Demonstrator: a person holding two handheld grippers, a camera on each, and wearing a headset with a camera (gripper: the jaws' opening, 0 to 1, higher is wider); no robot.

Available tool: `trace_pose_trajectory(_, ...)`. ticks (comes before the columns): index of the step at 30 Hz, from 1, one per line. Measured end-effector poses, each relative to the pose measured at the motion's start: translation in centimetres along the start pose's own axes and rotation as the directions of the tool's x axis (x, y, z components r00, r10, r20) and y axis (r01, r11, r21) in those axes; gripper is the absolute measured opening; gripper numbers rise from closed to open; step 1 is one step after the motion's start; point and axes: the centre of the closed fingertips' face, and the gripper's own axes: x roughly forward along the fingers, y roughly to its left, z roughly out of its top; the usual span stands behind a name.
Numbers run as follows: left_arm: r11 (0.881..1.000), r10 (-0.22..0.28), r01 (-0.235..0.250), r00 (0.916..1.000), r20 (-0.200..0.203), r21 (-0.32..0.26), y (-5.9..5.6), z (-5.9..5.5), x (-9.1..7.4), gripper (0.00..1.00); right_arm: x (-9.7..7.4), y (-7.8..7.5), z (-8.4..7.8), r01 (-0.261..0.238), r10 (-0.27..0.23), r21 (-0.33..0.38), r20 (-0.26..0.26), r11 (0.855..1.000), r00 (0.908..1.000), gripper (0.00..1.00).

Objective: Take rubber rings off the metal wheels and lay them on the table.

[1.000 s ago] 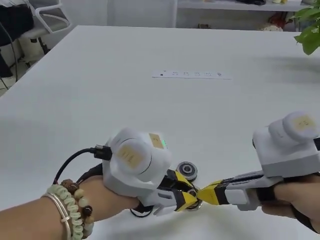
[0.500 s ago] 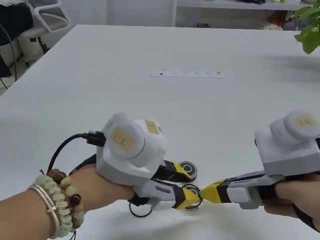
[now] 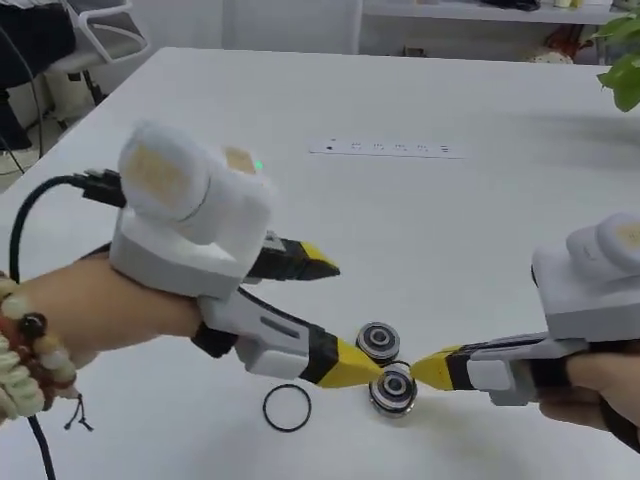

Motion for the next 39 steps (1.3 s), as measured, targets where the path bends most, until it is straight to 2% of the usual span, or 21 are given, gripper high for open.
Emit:
trace_pose_trajectory(4, 0.999, 0.040, -0.040, 0.9991, 0.016, 0.012, 0.4, 0.2, -2.0, 0.68, -0.1, 0.2, 0.2, -0.002, 0.002, 0.000, 0.007, 1.000, 1.0000, 0.00)
trace_pose_trajectory(9, 0.994, 0.113, -0.113, 0.9932, 0.030, 0.005, 1.0, -0.3, -4.5, 0.70, -0.3, 0.3, 0.7, 0.004, -0.004, -0.017, 0.018, 1.000, 0.9998, 0.00)
trace_pose_trajectory(14, 0.989, 0.148, -0.148, 0.9885, 0.031, 0.019, 0.7, -1.1, -5.9, 0.71, -0.6, 0.3, 1.1, 0.012, -0.012, -0.035, 0.027, 0.999, 0.9996, 0.00)
trace_pose_trajectory(18, 0.986, 0.166, -0.166, 0.9845, 0.057, -0.008, 0.2, -1.4, -7.0, 0.72, -0.8, 0.3, 1.4, 0.017, -0.015, -0.046, 0.033, 0.999, 0.9993, 0.00)
trace_pose_trajectory(21, 0.982, 0.190, -0.189, 0.9800, 0.059, -0.018, 0.3, -1.9, -7.6, 0.72, -0.9, 0.4, 1.5, 0.014, -0.012, -0.052, 0.038, 0.999, 0.9992, 0.00)
trace_pose_trajectory(22, 0.980, 0.197, -0.196, 0.9789, 0.055, -0.020, 0.2, -2.0, -7.7, 0.72, -1.0, 0.6, 1.9, 0.007, -0.005, -0.046, 0.054, 0.999, 0.9985, 0.00)
trace_pose_trajectory(27, 0.967, 0.254, -0.253, 0.9670, 0.023, -0.030, 0.4, -3.5, -8.8, 0.72, -1.6, 0.6, 2.9, 0.005, -0.002, -0.028, 0.100, 1.000, 0.9950, 0.00)
trace_pose_trajectory(32, 0.953, 0.292, -0.287, 0.9556, 0.040, -0.091, 0.8, -4.8, -10.4, 0.73, -2.2, 0.5, 3.9, 0.004, -0.004, -0.001, 0.150, 1.000, 0.9886, 0.00)
trace_pose_trajectory(33, 0.945, 0.314, -0.308, 0.9486, 0.038, -0.112, 1.0, -5.1, -10.9, 0.73, -2.4, 0.5, 4.2, -0.001, 0.000, 0.009, 0.164, 1.000, 0.9864, 0.00)
trace_pose_trajectory(35, 0.936, 0.336, -0.329, 0.9411, 0.037, -0.128, 1.3, -5.6, -11.4, 0.73, -2.5, 0.6, 4.5, -0.007, 0.004, 0.018, 0.181, 1.000, 0.9835, 0.00)
trace_pose_trajectory(39, 0.924, 0.357, -0.350, 0.9336, 0.024, -0.154, 1.2, -6.7, -12.3, 0.73, -2.7, 0.9, 5.0, -0.020, 0.013, 0.030, 0.205, 0.999, 0.9786, 0.00)
